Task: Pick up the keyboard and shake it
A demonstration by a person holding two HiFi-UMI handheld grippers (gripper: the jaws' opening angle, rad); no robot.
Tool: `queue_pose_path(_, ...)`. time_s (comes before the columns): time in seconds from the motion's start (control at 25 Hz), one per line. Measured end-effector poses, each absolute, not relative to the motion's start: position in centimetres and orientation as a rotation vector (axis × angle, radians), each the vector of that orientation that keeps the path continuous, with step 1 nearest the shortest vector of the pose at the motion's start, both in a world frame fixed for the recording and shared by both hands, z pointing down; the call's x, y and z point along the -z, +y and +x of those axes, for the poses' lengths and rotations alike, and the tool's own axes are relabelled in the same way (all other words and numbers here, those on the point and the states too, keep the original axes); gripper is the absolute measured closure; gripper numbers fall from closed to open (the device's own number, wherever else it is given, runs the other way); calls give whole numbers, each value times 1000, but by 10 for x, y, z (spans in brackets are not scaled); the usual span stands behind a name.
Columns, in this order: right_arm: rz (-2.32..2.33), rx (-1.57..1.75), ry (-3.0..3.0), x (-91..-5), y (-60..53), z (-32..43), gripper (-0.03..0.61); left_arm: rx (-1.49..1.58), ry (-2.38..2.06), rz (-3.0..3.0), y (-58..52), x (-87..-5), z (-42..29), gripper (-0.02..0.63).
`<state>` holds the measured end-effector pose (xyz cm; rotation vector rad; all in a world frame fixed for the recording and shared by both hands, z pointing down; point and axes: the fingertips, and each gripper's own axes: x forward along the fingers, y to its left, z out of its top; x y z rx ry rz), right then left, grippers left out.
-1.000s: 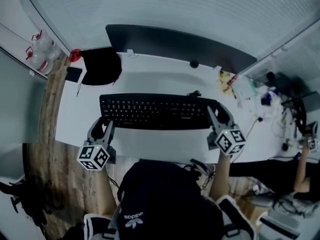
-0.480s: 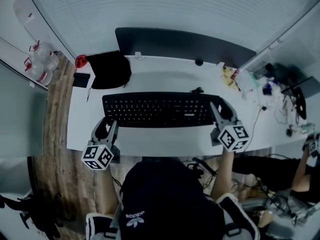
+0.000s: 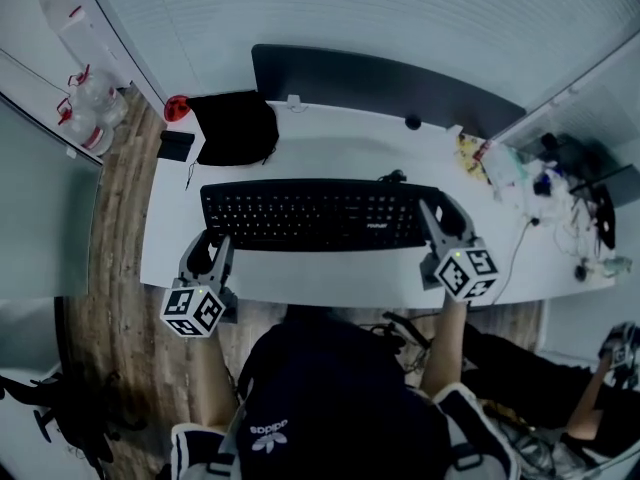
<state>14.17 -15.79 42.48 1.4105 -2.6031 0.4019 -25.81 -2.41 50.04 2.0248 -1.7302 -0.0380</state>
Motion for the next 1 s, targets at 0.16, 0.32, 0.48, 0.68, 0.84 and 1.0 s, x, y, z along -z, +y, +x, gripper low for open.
queue_pose_path(0.16, 1347, -335, -2650, -405, -169, 124, 391, 94, -1767, 2005, -17, -495, -267, 399)
queue_pose_path(0.32, 1315, -254, -2663, -388, -197, 107, 391, 150, -1773, 1988, -32, -496, -274, 399)
queue_pose_path(0.48, 1295, -234, -2683, -377, -195, 108, 391, 172, -1773, 1997, -29, -489, -271, 400)
queue_pose_path(0.68, 1288, -252, -2674, -384, -220, 103, 391, 184, -1785, 1971, -49, -496, -275, 417)
queue_pose_path(0.84, 1297, -263, -2684, -381, -203, 109, 391, 190, -1775, 1981, -42, -492, -276, 417)
queue_pose_path(1.0, 1336, -268, -2665, -386, -212, 112, 391, 180, -1747, 2000, -51, -498, -271, 417)
